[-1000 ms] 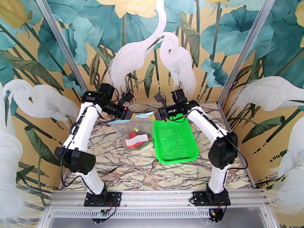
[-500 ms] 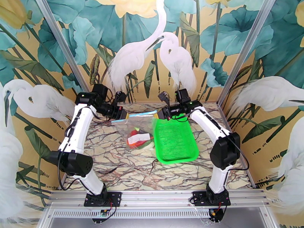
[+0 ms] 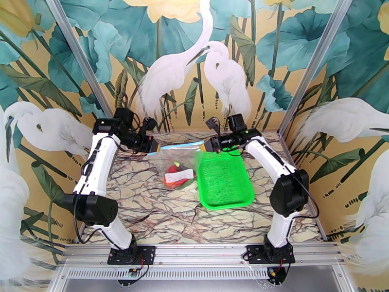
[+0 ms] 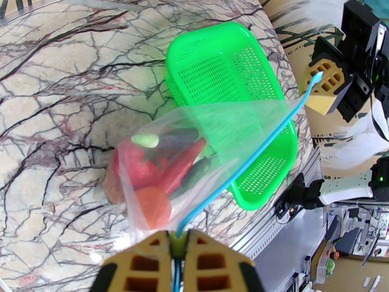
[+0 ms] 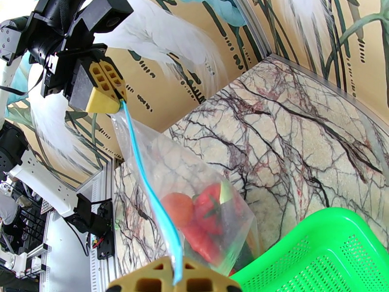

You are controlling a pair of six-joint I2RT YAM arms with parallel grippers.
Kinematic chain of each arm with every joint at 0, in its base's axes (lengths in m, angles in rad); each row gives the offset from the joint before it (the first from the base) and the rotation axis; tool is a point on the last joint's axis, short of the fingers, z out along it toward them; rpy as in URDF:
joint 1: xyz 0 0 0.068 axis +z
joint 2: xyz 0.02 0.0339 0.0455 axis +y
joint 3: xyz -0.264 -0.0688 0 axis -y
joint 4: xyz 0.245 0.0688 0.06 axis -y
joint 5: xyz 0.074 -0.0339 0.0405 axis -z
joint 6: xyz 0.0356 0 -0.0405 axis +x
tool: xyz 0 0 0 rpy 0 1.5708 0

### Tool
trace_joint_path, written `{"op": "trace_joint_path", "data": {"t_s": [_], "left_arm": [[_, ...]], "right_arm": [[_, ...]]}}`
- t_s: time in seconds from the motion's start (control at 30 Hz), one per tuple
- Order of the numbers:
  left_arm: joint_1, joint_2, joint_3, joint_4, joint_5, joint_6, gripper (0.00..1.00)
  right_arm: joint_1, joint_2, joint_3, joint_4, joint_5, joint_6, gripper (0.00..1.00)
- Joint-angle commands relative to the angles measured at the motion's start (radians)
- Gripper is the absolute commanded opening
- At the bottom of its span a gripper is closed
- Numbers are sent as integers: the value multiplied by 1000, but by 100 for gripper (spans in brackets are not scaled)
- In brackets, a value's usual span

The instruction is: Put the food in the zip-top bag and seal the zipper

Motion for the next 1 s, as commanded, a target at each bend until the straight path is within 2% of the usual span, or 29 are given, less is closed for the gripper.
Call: {"op": "trace_joint_path", "data": {"t_s": [0.0, 0.67, 0.97], "left_arm": [[41, -42, -7, -8, -110, -17, 0], [112, -82, -39, 35, -194, -83, 0], [118, -139, -86, 98, -138, -122, 0]], "right_arm": [[-40, -39, -11, -2, 35, 10, 0], [-41, -26, -11, 21, 39, 33, 0], [-10, -70, -2, -16, 11, 20, 0]]}}
